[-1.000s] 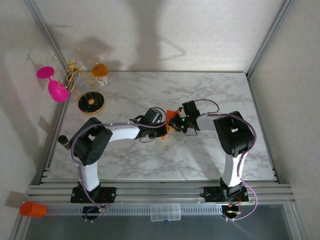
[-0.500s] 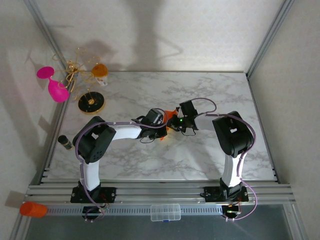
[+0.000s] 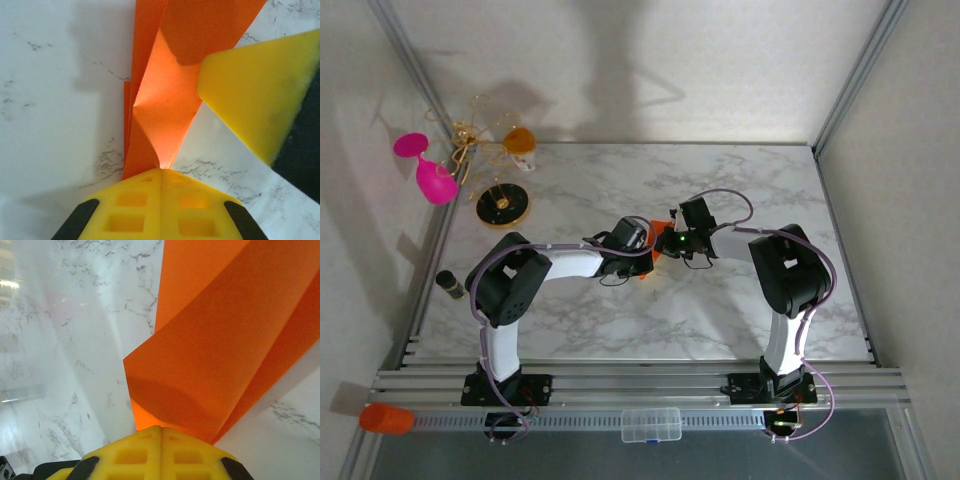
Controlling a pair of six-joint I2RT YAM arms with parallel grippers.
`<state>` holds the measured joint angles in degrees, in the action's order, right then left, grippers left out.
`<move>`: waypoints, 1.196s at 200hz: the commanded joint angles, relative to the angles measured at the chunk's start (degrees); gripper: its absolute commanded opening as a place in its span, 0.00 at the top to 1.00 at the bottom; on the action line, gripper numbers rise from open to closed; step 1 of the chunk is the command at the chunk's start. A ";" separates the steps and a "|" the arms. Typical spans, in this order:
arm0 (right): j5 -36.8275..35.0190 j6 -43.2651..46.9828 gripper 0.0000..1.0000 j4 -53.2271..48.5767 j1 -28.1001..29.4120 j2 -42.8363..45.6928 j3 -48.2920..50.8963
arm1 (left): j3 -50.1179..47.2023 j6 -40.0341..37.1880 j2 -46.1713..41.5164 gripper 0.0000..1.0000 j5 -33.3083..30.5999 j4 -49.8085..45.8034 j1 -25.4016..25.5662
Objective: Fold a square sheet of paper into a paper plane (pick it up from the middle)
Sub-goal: Fold the wing for the fifth time at the center of the table.
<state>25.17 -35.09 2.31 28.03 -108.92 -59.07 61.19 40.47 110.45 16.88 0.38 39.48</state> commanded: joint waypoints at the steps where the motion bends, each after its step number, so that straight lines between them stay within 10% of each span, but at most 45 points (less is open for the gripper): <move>1: 0.37 2.16 0.97 -1.31 0.33 -2.52 -1.70 | -0.70 -1.19 -0.27 1.00 -1.34 -4.96 -0.72; 239: -4.72 8.69 0.93 -7.56 -15.73 -9.06 -16.89 | -3.77 -4.06 -0.42 1.00 1.71 -6.17 -1.43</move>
<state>21.98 -28.45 -3.81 12.19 -119.85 -75.18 58.04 37.98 108.88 17.32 2.74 38.30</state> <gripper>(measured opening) 0.069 0.052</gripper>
